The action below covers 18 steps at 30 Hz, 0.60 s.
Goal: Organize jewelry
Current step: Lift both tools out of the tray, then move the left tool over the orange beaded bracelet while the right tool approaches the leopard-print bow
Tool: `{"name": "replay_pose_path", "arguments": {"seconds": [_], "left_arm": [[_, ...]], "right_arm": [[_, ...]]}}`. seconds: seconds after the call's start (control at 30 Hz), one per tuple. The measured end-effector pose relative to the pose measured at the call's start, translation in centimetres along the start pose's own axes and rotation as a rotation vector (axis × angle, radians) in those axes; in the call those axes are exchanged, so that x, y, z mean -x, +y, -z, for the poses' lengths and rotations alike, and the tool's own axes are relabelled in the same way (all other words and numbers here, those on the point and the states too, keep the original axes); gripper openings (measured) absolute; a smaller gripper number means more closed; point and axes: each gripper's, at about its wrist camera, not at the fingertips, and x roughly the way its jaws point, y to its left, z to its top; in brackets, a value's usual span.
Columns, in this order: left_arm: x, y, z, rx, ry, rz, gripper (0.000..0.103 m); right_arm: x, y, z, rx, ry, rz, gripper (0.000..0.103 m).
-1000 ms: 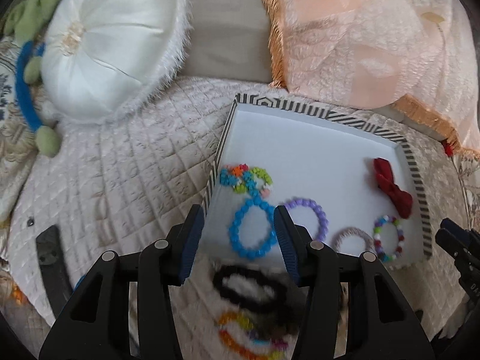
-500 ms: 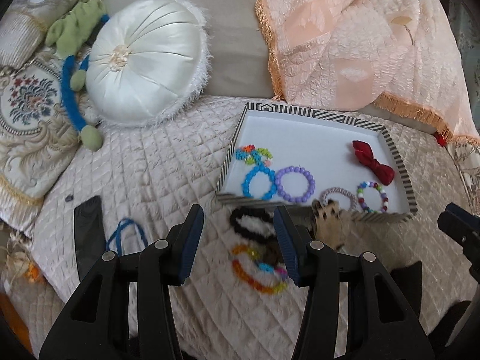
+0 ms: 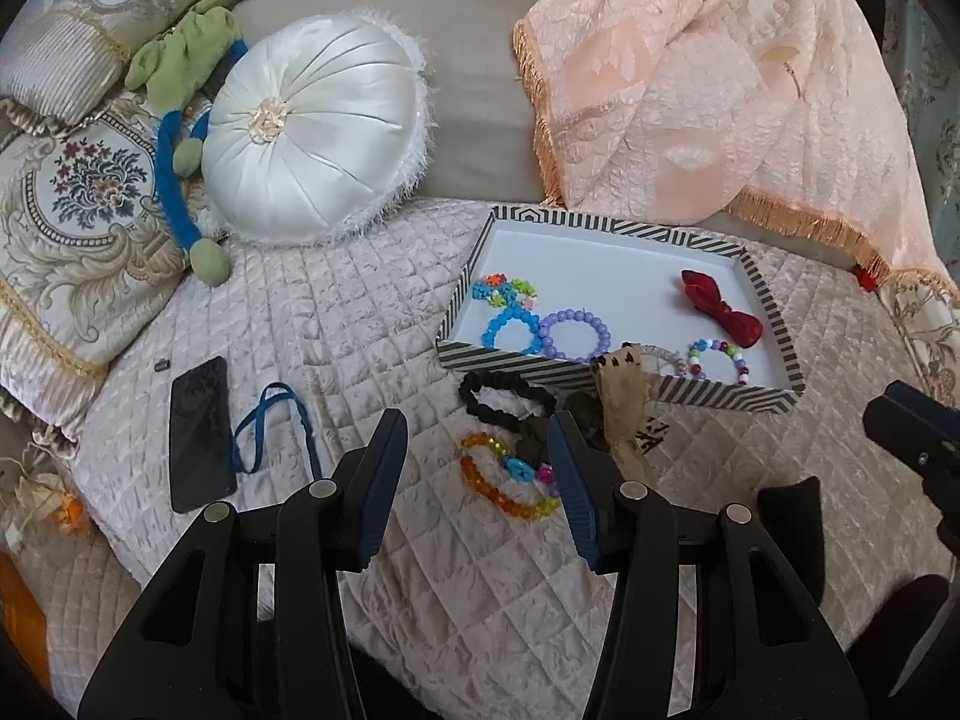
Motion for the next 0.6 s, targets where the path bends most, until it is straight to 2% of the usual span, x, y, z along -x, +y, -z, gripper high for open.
{"name": "replay_pose_path", "arguments": {"seconds": [0.6], "left_arm": [[1.3,-0.8,1.3,0.006,-0.025,-0.010,0.048]], "right_arm": [[1.3,0.4,1.0,0.013,-0.034,0.021,0.038]]}}
